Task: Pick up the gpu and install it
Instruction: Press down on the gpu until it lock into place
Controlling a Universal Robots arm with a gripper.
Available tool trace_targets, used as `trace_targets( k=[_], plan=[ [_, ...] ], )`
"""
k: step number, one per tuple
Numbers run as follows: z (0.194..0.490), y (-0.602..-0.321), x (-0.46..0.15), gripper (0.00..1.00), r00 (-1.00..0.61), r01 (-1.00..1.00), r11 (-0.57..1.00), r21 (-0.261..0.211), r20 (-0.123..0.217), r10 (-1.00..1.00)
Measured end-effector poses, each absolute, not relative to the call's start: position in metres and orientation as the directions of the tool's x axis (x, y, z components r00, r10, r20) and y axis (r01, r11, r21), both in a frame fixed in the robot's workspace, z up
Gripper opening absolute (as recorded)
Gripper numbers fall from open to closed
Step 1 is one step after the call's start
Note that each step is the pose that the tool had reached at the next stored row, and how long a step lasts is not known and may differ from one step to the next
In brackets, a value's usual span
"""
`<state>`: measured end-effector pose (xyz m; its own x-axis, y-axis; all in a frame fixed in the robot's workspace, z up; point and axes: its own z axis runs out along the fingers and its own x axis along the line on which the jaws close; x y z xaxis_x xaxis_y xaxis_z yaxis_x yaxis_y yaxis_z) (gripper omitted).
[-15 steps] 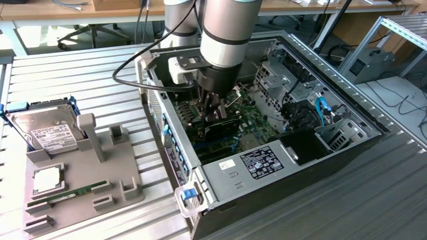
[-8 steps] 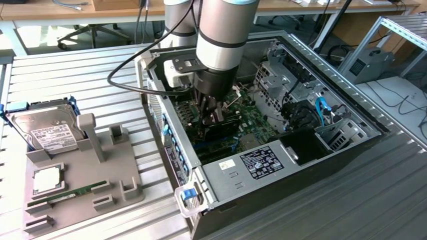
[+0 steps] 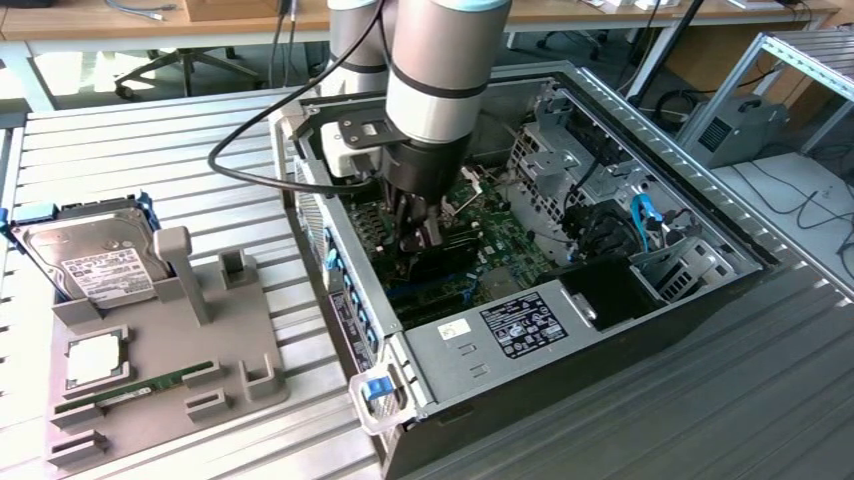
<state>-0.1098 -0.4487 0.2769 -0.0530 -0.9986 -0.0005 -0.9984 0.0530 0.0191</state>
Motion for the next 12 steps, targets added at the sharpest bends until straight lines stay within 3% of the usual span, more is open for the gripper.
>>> trace_targets(
  k=[12],
  plan=[
    [0.2722, -0.4487, -0.1152, 0.11, -0.053, -0.998, 0.053, 0.019, 0.000, -0.999]
  ],
)
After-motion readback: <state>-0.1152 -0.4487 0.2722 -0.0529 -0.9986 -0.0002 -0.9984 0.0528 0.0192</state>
